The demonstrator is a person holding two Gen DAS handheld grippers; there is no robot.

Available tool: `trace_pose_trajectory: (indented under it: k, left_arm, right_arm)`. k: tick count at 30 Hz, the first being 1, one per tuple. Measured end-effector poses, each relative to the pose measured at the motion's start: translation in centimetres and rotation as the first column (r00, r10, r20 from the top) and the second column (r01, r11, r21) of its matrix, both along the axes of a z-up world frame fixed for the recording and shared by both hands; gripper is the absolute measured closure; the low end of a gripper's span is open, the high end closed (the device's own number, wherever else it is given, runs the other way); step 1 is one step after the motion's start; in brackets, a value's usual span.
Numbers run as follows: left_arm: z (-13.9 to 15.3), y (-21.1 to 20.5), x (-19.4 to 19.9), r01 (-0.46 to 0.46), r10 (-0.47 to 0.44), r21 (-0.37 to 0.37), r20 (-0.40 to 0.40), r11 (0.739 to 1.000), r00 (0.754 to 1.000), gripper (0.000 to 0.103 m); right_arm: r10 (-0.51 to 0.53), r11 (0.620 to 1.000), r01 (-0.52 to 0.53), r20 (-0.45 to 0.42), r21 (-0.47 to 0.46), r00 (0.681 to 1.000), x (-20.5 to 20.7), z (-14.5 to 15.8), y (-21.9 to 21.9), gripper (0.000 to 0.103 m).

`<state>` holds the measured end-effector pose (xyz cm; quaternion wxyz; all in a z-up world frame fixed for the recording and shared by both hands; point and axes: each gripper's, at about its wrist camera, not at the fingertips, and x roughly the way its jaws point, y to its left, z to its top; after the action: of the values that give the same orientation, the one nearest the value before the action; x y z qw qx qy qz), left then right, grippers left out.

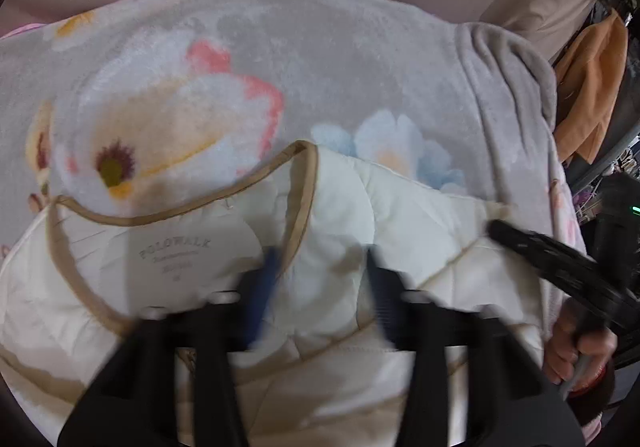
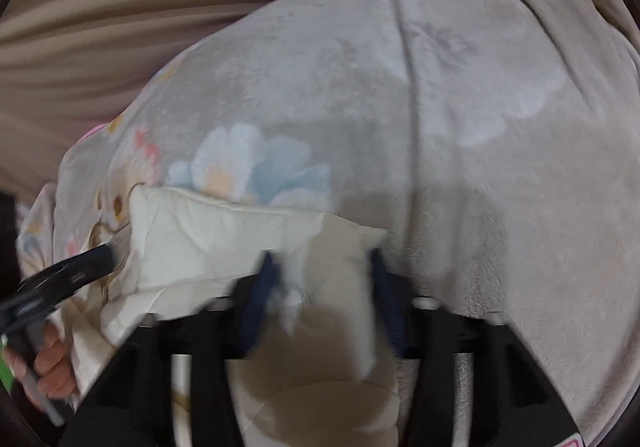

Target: Fold large clothes

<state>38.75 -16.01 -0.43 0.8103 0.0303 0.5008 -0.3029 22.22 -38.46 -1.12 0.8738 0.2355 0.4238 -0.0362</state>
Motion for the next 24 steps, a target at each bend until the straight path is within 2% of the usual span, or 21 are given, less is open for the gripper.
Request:
trace_pose_trajectory:
  k: [1, 3, 5, 6, 8, 9, 10, 12, 14, 15, 17, 18, 19, 20, 21, 24]
  left_arm:
    - [0.1, 0.1, 0.0, -0.003, 0.003, -0.015, 0.01, 1.0, 1.0, 0.103]
    - [1.1, 0.6, -0.6, -0.019, 0.023, -0.055, 0.09, 0.998, 0.996, 0.103]
    - [1.7, 0.8, -1.0, -0.049, 0.056, -0.039, 0.191, 0.998, 0.98, 0.103]
    - [0.8, 0.9, -0.4, -0.091, 0.089, 0.003, 0.2, 0.996, 0.976, 0.103]
    - [-2.2, 1.1, 1.5, -0.136, 0.127, 0.073, 0.118, 0.988, 0.985, 0.103]
    - [-2.7, 1.8, 2.0, -0.142, 0.138, 0.028, 0.103, 0.99, 0.985, 0.103]
    - [-2.6, 2.1, 2.1, -0.134, 0.132, 0.009, 0.102, 0.991, 0.986, 0.103]
    - [-2.0, 2.6, 1.7, -0.135, 0.135, -0.009, 0.105, 0.991, 0.985, 0.103]
    - [-0.3, 3.8, 0.7, -0.126, 0.132, -0.049, 0.147, 0.991, 0.98, 0.103]
    - [0.8, 4.7, -0.2, -0.118, 0.126, -0.054, 0.182, 0.992, 0.975, 0.103]
    - [2.8, 6.7, -2.2, -0.108, 0.116, -0.049, 0.249, 0.993, 0.962, 0.1]
    - [3.9, 8.2, -3.1, -0.11, 0.119, -0.049, 0.27, 0.993, 0.955, 0.094]
    - [4.7, 10.0, -3.9, -0.126, 0.134, -0.045, 0.293, 0.991, 0.947, 0.076]
    - [5.5, 11.3, -4.3, -0.152, 0.156, -0.039, 0.309, 0.988, 0.938, 0.066]
    - [6.1, 13.6, -4.7, -0.195, 0.197, -0.037, 0.328, 0.98, 0.924, 0.049]
    - [6.6, 18.7, -4.8, -0.307, 0.286, 0.001, 0.358, 0.952, 0.889, 0.049]
  right_arm:
    - [0.005, 1.0, -0.003, 0.06, -0.031, 0.998, -1.0, 1.4, 0.6, 0.091]
    - [0.017, 0.999, -0.006, 0.189, -0.054, 0.982, -3.3, 4.0, 1.4, 0.093]
    - [0.008, 0.999, 0.004, 0.232, -0.053, 0.973, -4.5, 4.5, 1.0, 0.094]
    - [-0.005, 0.997, 0.02, 0.182, -0.08, 0.983, -4.1, 3.3, 0.5, 0.094]
    - [-0.04, 0.997, 0.041, 0.016, -0.067, 0.999, -2.5, -1.1, -0.6, 0.095]
    - [-0.031, 1.0, 0.031, -0.026, -0.006, 0.999, -2.1, -3.5, -1.2, 0.095]
    - [-0.033, 0.999, 0.033, 0.003, 0.008, 0.999, -2.4, -3.6, -1.4, 0.095]
    - [-0.022, 1.0, 0.022, -0.011, -0.016, 1.0, -2.4, -2.7, -1.3, 0.09]
    - [-0.023, 0.997, 0.022, -0.021, -0.069, 1.0, -2.6, -1.8, -0.9, 0.081]
    - [-0.039, 0.995, 0.038, -0.003, -0.091, 0.999, -3.1, -0.9, -0.7, 0.075]
    - [-0.066, 0.989, 0.074, 0.069, -0.126, 0.995, -4.4, 1.9, -0.4, 0.072]
    - [-0.058, 0.989, 0.074, 0.117, -0.132, 0.991, -5.0, 3.4, -0.1, 0.066]
    - [-0.039, 0.989, 0.06, 0.149, -0.136, 0.988, -5.1, 4.8, 0.5, 0.059]
    - [-0.004, 0.99, 0.028, 0.177, -0.138, 0.984, -5.1, 6.2, 1.6, 0.056]
    - [0.056, 0.991, -0.03, 0.195, -0.134, 0.979, -4.7, 7.6, 3.3, 0.049]
    - [0.248, 0.967, -0.231, 0.195, -0.105, 0.949, -1.6, 9.7, 9.1, 0.036]
